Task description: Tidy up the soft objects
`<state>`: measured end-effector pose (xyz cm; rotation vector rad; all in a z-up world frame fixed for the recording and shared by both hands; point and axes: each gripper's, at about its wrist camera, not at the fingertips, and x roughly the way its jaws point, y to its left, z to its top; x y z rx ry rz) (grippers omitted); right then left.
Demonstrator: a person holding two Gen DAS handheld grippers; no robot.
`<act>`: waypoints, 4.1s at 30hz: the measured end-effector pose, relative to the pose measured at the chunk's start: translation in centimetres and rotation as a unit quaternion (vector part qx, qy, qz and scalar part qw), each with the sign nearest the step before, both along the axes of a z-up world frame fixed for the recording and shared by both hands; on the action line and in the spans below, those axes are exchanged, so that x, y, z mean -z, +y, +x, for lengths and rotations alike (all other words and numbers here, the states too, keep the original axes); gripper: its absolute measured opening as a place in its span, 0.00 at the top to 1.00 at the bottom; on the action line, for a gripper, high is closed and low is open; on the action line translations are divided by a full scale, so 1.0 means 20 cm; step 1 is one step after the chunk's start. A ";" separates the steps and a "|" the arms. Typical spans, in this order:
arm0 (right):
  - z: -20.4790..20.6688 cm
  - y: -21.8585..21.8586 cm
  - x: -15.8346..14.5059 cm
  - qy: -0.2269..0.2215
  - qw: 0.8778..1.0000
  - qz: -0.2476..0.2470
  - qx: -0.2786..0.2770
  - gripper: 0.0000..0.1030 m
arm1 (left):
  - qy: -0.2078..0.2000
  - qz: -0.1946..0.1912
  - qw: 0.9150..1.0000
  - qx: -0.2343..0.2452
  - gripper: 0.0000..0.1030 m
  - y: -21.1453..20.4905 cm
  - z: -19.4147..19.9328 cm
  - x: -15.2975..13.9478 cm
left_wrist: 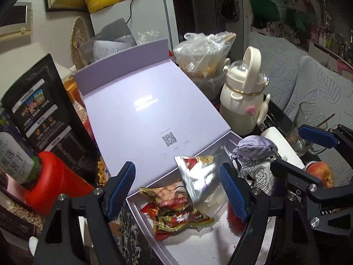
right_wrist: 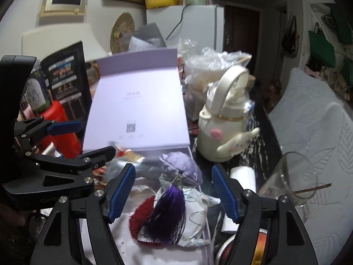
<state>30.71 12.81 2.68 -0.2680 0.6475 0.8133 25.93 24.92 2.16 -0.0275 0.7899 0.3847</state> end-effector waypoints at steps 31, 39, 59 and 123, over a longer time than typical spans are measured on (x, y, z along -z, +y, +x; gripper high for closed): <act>-0.57 -0.40 -0.55 -0.129 0.986 0.085 0.059 0.12 | -0.148 0.068 0.987 0.006 0.01 -0.31 -0.66 -0.55; -0.76 -0.53 -0.56 -0.132 0.983 0.095 0.082 0.08 | -0.161 0.063 0.985 0.009 0.01 -0.37 -0.87 -0.54; -1.08 -0.66 -0.40 -0.125 0.983 0.077 0.107 0.08 | -0.159 0.024 0.987 0.021 0.01 -0.44 -1.14 -0.35; -1.13 -0.68 -0.16 -0.084 0.989 0.046 0.117 0.08 | -0.109 -0.007 0.993 0.033 0.01 -0.46 -1.14 -0.13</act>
